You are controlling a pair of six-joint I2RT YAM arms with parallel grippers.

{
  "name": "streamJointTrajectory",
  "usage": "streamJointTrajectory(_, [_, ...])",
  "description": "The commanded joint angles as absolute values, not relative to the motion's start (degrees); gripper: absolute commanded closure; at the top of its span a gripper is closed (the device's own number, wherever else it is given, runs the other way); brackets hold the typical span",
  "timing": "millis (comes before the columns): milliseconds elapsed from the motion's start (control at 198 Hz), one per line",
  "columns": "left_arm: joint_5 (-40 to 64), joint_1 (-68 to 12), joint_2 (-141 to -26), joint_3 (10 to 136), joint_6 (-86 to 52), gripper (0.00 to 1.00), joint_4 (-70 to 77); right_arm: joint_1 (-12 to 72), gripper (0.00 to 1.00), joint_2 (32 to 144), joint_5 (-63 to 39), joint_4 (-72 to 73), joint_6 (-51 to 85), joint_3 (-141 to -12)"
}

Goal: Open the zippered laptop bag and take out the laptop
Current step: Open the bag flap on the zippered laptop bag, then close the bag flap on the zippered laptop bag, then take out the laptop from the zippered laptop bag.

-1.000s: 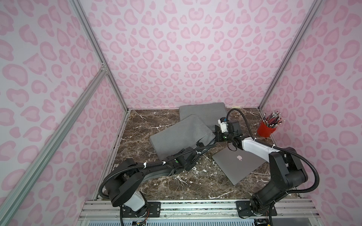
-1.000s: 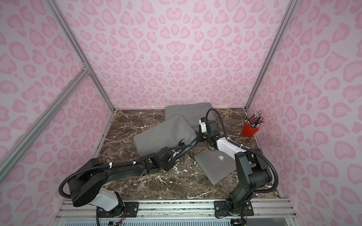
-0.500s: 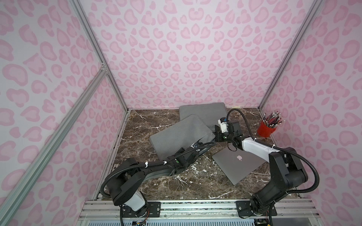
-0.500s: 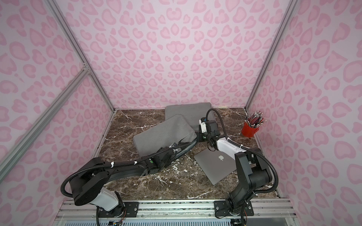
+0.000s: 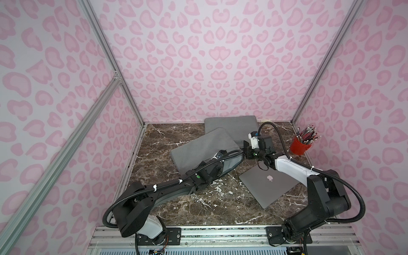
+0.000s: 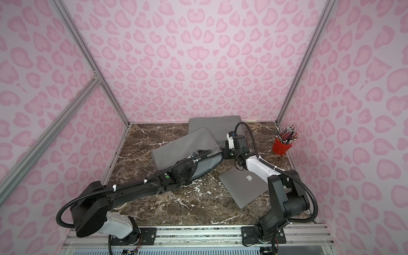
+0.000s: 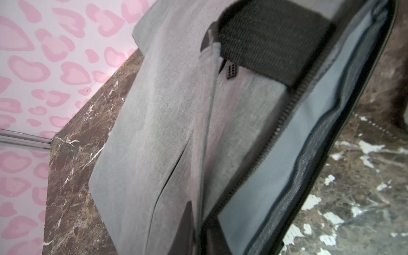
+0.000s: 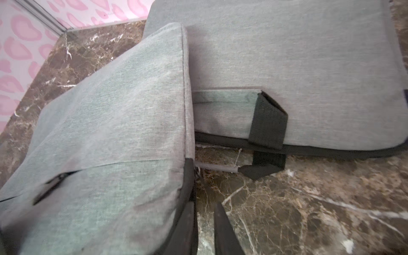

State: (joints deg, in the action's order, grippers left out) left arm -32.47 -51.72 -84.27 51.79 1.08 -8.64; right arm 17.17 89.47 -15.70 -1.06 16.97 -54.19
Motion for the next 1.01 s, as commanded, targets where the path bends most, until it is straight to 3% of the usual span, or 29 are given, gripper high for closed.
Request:
streamJointTrajectory(0, [-27.9,-51.2,-83.5,54.3,-2.6,0.99,-11.9,17.2,0.67,86.2,-13.6,-3.1,22.5,-52.7])
streamJointTrajectory(106, [-26.8,-50.8,-84.6,56.7,-4.5,0.99,-15.0,16.7,0.59,81.5,-12.0,-4.2,26.9,-50.8])
streamJointTrajectory(308, [-26.0,-50.5,-84.8,60.2,-7.5,0.99,-18.9,16.6,0.53,70.6,-16.6,3.3,38.5,-40.5])
streamJointTrajectory(469, [-25.6,-50.3,-84.6,63.1,-10.3,0.99,-22.4,23.7,0.5,65.4,-17.4,15.4,48.3,-32.2])
streamJointTrajectory(711, [-24.9,-50.2,-83.4,65.2,-12.4,0.99,-24.3,33.6,0.5,71.4,-16.0,36.2,59.2,-24.9])
streamJointTrajectory(1003, [-24.7,-50.2,-83.6,66.0,-13.2,0.99,-23.7,38.6,0.5,84.0,-14.7,52.3,63.8,-23.5])
